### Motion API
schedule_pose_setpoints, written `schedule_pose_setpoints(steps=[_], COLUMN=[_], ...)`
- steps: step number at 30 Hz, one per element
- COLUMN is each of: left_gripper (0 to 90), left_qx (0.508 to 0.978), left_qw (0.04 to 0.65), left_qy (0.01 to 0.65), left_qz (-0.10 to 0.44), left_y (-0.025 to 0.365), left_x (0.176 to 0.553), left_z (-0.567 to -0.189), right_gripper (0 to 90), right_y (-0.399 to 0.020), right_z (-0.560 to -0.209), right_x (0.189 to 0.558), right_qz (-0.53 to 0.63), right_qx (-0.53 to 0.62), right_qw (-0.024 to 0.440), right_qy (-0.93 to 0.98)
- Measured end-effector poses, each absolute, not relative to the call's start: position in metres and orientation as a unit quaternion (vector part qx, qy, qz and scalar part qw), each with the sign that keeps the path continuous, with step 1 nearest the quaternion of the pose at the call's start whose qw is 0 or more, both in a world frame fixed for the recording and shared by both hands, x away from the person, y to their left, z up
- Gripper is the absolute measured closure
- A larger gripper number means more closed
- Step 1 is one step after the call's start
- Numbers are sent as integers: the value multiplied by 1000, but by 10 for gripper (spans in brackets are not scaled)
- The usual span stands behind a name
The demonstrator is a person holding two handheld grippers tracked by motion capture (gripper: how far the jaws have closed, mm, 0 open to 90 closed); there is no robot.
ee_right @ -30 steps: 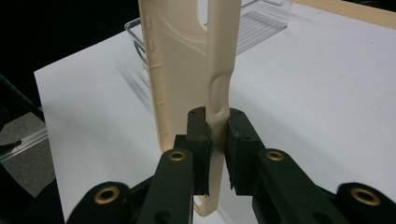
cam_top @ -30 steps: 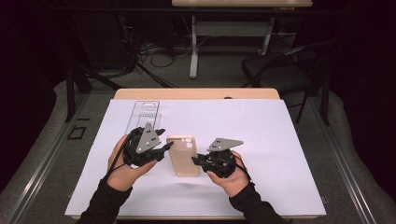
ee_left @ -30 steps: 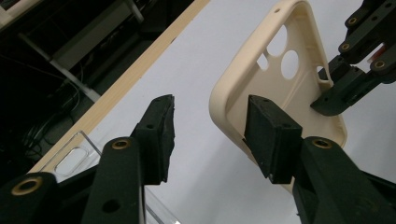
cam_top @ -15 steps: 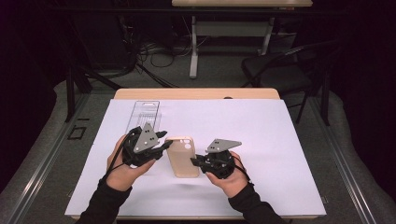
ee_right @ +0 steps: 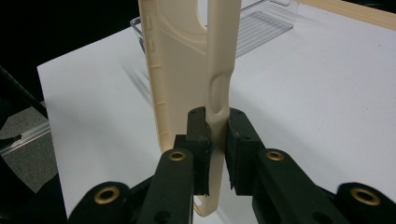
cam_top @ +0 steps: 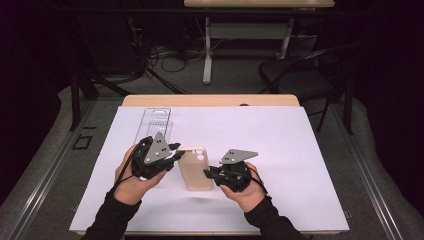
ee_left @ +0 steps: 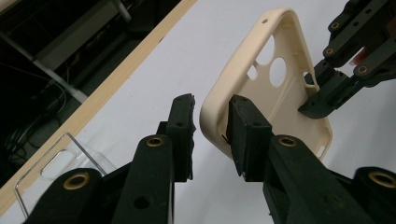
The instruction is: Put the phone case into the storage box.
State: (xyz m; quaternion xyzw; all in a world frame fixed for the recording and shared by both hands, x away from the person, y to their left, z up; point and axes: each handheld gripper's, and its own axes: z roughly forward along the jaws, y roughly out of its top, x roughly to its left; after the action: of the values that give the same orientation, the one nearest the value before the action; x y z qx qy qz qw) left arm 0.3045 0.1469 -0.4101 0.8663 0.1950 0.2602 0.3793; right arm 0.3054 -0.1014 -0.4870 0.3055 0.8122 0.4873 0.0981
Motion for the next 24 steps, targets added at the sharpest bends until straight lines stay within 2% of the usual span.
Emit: schedule_pose_setpoints(steps=[24], left_gripper=[773], left_qx=[869], left_qw=[373], left_qy=[194], left_qz=[262], left_y=[146], left_x=[303], left_z=[-411], right_gripper=[812], right_y=[-101], right_z=[-488], right_x=[305], right_qz=[484], right_qx=[304], right_qw=[98], right_qy=[814])
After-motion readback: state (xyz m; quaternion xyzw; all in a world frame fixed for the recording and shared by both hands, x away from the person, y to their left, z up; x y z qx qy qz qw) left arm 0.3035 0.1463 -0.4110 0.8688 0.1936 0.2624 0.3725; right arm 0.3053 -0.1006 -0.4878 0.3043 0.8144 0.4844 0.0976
